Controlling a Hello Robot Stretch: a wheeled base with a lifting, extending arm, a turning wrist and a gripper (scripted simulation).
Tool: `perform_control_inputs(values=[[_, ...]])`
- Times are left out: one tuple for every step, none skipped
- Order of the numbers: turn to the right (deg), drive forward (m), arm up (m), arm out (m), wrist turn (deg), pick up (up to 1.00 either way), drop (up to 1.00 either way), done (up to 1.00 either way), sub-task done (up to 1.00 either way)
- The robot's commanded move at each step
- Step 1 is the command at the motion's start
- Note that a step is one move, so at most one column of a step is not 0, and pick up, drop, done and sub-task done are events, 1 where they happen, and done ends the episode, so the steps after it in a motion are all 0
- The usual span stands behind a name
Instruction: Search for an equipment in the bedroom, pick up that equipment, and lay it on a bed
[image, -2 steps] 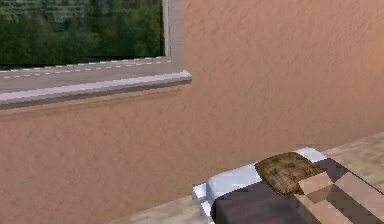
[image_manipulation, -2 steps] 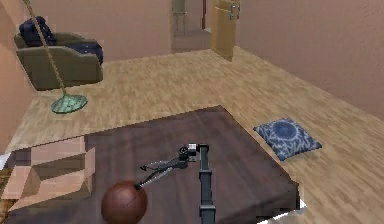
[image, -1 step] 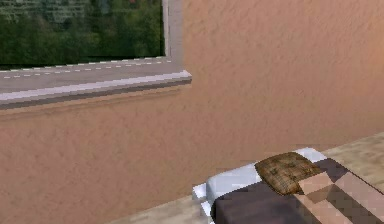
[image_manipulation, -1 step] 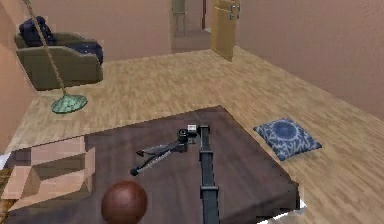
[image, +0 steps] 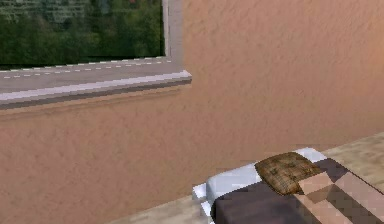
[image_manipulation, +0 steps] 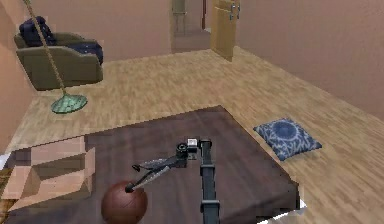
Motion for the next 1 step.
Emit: perform_control_inputs(values=[[0.0, 0.0, 0.0, 0.0, 0.0, 0.0, 0.0, 1.0, 0.0]])
